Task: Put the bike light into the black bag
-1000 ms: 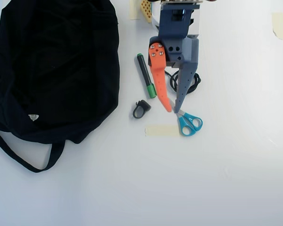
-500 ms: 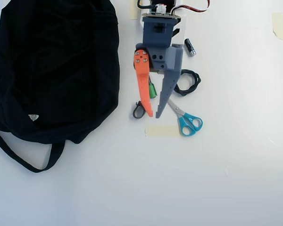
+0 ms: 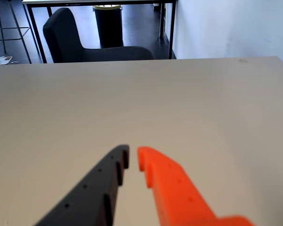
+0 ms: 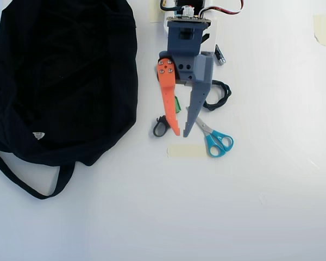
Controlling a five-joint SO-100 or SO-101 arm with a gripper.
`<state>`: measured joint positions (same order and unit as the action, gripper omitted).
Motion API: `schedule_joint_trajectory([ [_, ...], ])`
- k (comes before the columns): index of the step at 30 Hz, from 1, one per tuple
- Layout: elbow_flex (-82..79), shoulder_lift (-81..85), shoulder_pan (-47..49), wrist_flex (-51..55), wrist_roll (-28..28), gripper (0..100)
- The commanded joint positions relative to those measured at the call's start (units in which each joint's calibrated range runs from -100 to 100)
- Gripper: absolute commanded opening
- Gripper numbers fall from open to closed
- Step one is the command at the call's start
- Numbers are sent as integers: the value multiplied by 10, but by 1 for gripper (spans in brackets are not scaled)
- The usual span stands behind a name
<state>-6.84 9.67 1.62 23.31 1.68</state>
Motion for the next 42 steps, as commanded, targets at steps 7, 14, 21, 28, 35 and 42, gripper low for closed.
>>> schedule_joint_trajectory([
  [7,14,14,-1,36,0,2],
  [14,32,3,-49,200,22,2],
  [21,34,2,-98,328,75,2],
  [28,41,-59,-94,364,107,2],
  [35,203,-203,-67,472,139,2],
  [42,376,-317,-38,611,179,2],
])
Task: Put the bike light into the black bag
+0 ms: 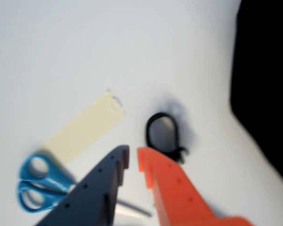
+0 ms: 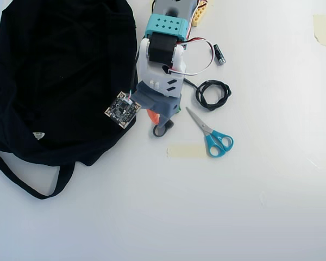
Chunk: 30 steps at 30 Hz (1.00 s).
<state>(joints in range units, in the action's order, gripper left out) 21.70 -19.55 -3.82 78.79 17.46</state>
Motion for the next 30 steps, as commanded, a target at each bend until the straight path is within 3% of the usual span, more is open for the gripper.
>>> schedule_joint_trajectory([
  [1,106,-39,21,74,31,2],
  [7,156,-84,40,141,79,2],
  [17,149,-107,29,154,81,3],
  [27,154,-150,28,148,79,29],
  [30,154,-151,27,146,83,33],
])
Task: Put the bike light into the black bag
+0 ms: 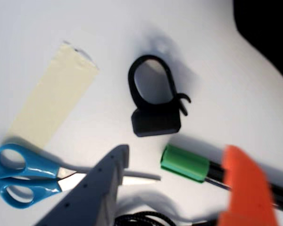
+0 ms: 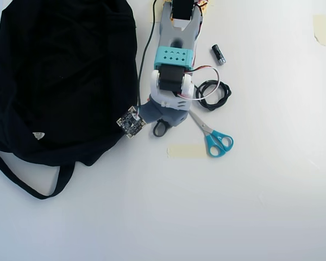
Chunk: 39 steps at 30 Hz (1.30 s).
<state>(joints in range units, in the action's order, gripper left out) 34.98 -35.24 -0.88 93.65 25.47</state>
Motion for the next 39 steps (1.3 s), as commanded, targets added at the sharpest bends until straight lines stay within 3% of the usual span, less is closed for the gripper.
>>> schedule_joint_trajectory([
  [1,22,4,-2,-3,3,33],
  [39,75,-113,-26,-39,4,35],
])
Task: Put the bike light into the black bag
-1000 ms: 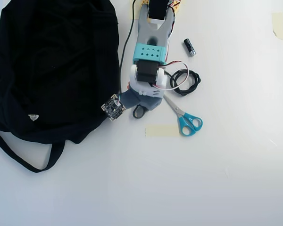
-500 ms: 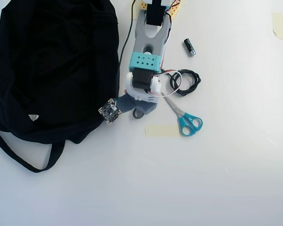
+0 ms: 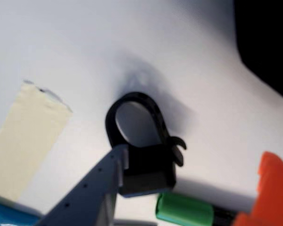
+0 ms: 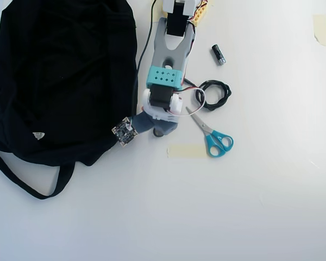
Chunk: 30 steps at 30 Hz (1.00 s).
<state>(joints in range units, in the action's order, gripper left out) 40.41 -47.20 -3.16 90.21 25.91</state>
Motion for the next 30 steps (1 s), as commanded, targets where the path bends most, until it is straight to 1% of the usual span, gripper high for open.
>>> schedule_joint_trajectory([
  [1,21,6,-4,-5,-1,35],
  [9,13,-14,7,7,0,35],
  [16,18,-56,11,43,6,35],
  [21,18,-59,14,43,7,35],
  [23,18,-59,14,44,7,31],
  [30,18,-59,14,44,7,6],
])
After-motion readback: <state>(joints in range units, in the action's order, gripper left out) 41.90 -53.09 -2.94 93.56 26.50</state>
